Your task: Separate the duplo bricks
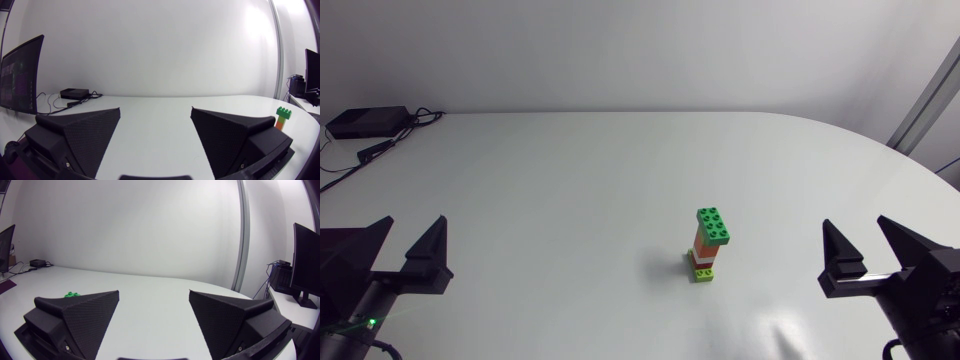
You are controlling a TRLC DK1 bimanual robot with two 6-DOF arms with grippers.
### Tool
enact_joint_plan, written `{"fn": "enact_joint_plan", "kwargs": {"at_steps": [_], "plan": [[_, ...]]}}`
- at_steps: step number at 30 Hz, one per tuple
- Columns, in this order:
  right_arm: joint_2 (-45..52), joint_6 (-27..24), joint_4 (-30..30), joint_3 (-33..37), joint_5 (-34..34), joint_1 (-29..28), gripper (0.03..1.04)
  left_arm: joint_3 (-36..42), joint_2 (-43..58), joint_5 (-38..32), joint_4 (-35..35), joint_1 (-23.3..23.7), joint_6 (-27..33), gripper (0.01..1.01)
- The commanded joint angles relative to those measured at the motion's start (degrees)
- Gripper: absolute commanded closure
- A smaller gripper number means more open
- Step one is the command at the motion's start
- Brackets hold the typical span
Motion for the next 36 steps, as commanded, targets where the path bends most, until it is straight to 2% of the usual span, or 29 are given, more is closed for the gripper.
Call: {"fn": "enact_joint_plan", "kwargs": {"at_steps": [1,19,26,36], "plan": [[-0.4,1.2,-1.1,-2.1,-0.4,0.1,0.06,-1.3,-0.9,0.5,0.1,-0.5,0.6,0.043],[-0.4,1.2,-1.1,-2.2,-0.4,0.6,0.06,-1.3,-1.1,0.5,0.3,-0.5,0.6,0.043],[-0.6,1.1,-0.8,-1.8,-0.4,4.0,0.06,0.7,-1.1,0.4,-1.5,-0.4,1.2,0.044],[0.0,1.2,-4.6,6.1,0.6,7.5,0.06,7.9,1.1,0.3,-4.4,1.0,1.9,0.074]]}}
